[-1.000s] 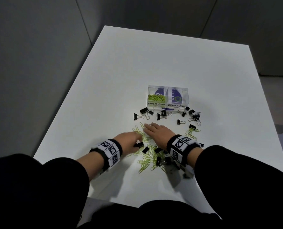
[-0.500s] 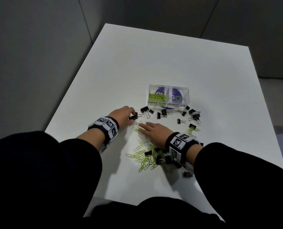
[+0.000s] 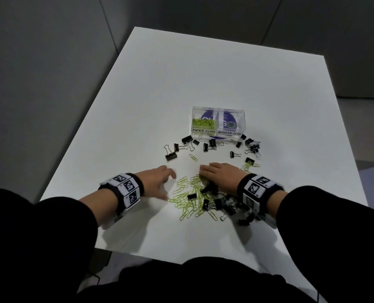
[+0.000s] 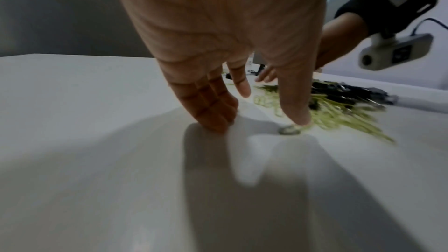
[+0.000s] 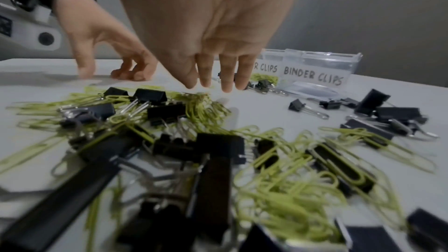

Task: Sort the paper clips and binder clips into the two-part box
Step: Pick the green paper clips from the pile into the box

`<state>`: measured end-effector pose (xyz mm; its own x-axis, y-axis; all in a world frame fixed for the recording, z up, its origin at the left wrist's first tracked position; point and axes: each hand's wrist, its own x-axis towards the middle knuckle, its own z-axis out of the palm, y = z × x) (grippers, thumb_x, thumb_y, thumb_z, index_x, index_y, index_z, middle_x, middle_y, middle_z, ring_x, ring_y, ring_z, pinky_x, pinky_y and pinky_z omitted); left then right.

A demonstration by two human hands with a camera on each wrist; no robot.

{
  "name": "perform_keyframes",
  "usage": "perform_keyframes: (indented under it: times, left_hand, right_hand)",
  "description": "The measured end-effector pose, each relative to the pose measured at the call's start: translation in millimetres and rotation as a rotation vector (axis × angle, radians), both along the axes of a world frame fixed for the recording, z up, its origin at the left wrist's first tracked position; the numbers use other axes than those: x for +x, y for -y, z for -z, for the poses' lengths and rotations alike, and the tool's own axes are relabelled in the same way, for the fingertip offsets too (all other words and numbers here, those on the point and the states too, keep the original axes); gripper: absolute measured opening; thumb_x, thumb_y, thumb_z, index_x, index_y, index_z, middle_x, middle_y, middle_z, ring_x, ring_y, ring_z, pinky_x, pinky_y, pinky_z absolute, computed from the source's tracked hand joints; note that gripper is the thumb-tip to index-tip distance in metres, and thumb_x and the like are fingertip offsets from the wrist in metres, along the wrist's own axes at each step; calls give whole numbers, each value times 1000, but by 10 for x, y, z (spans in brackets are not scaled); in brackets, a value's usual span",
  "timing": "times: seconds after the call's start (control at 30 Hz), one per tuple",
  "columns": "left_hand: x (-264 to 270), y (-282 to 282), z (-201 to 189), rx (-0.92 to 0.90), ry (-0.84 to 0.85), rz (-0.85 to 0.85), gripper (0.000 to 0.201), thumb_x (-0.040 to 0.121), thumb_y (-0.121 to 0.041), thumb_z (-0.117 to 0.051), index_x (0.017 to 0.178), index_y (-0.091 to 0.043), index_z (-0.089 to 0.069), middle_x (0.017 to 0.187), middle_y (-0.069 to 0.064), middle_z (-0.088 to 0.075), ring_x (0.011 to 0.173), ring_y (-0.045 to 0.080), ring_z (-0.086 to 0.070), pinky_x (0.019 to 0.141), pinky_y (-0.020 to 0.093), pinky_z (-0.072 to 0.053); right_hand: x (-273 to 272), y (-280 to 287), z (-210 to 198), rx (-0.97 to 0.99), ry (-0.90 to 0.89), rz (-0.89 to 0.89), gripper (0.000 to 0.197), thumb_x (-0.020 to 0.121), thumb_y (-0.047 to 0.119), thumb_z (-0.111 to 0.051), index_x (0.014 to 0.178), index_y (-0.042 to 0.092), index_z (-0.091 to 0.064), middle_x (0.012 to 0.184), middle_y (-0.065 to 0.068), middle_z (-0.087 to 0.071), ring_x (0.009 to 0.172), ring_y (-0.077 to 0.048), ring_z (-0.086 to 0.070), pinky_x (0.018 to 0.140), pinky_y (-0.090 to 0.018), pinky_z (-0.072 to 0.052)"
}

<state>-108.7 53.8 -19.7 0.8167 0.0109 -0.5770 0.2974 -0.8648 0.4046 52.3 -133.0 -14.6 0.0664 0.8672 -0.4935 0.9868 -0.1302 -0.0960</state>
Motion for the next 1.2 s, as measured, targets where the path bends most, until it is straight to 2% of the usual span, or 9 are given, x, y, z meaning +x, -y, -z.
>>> perform_keyframes:
  times: [0.1,0.2,0.3,0.43,0.57,0.7,0.8,1.07,1.2]
  left_hand:
    - [-110,143,47,6,4,34,65,79,-23,-71,134,-16,-36,111,3,-43,89,14,-44,84,26,-41]
    - [-106,273,65,-50,35,-48,64,84,-17,-66,138,-16,-32,121,6,-45,88,11,-41,81,21,-37]
    - [-2,377,78,-96,66,-156,61,87,-14,-63,140,-15,-32,123,9,-47,98,21,-52,85,24,-40]
    - [199,525,95,-87,67,-203,51,88,-12,-60,135,-13,-40,116,13,-54,89,22,-52,81,26,-41]
    - [290,613,28,30,124,-69,47,87,-15,-55,131,-20,-41,122,5,-49,103,22,-56,81,29,-46]
    - [309,632,-36,112,187,161,39,90,-33,-53,128,-25,-46,119,2,-50,104,20,-55,73,27,-41]
    - [329,628,-22,173,170,314,36,92,-28,-53,128,-26,-49,122,4,-48,110,22,-52,77,29,-42]
    - [400,549,-74,124,158,402,39,88,-31,-60,124,-22,-50,121,3,-49,109,21,-51,83,33,-46]
    - [478,376,-163,118,188,379,42,88,-43,-56,123,-22,-51,116,1,-52,104,17,-52,74,25,-41]
  right_hand:
    - [-77,121,-55,138,8,31,46,92,22,-50,136,14,-41,139,-11,-46,119,-31,-49,95,-41,-43]
    - [-219,194,-70,102,18,-3,48,90,31,-54,134,13,-43,132,-12,-48,115,-31,-50,91,-41,-45]
    - [-318,197,-4,136,41,-8,37,85,21,-60,120,9,-55,113,-16,-59,98,-34,-59,75,-41,-50]
    - [-317,200,88,181,51,77,26,74,16,-70,98,8,-64,92,-14,-66,78,-33,-63,58,-36,-50]
    - [-276,179,-15,219,-79,192,22,86,16,-58,106,8,-60,101,-13,-64,93,-31,-60,73,-38,-48]
    - [-148,198,-144,178,-223,391,26,93,21,-49,117,14,-55,116,-7,-63,106,-26,-58,84,-35,-47]
    - [4,193,-206,162,-236,509,31,97,24,-43,126,16,-51,127,-6,-58,110,-23,-57,91,-36,-47]
    - [500,111,-136,219,-373,896,10,89,16,-55,98,11,-58,101,-10,-69,91,-22,-63,85,-33,-49]
    - [580,37,-56,273,-402,952,5,86,11,-57,88,13,-53,90,-7,-63,84,-21,-58,74,-29,-44]
